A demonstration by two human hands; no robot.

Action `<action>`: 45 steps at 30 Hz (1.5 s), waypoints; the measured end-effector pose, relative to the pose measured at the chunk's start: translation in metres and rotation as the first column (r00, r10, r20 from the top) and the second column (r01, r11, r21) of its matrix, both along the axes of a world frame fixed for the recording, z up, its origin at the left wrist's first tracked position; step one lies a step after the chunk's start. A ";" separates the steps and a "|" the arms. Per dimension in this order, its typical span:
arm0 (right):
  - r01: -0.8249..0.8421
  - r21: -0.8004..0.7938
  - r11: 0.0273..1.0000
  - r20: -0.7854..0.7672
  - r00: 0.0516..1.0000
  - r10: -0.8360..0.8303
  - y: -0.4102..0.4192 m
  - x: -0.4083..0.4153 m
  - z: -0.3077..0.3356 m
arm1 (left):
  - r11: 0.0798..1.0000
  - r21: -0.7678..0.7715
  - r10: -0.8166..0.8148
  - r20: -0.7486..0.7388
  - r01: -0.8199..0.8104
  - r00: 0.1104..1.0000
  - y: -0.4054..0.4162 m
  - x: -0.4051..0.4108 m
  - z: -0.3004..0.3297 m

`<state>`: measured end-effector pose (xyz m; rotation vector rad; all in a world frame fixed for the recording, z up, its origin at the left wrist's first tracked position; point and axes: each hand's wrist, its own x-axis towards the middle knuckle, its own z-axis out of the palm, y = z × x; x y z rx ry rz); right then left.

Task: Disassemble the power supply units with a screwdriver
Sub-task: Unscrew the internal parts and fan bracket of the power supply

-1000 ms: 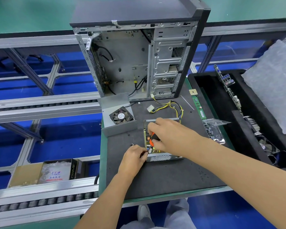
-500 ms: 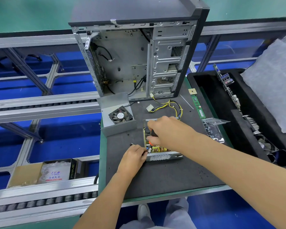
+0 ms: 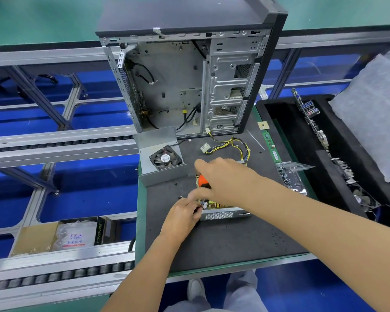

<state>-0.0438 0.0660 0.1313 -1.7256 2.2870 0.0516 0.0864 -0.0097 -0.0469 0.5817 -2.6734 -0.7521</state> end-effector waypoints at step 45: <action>-0.122 -0.047 0.991 -0.052 0.991 0.120 0.006 -0.004 -0.005 | 0.996 0.061 -0.071 -0.001 0.071 0.997 -0.012 0.003 -0.005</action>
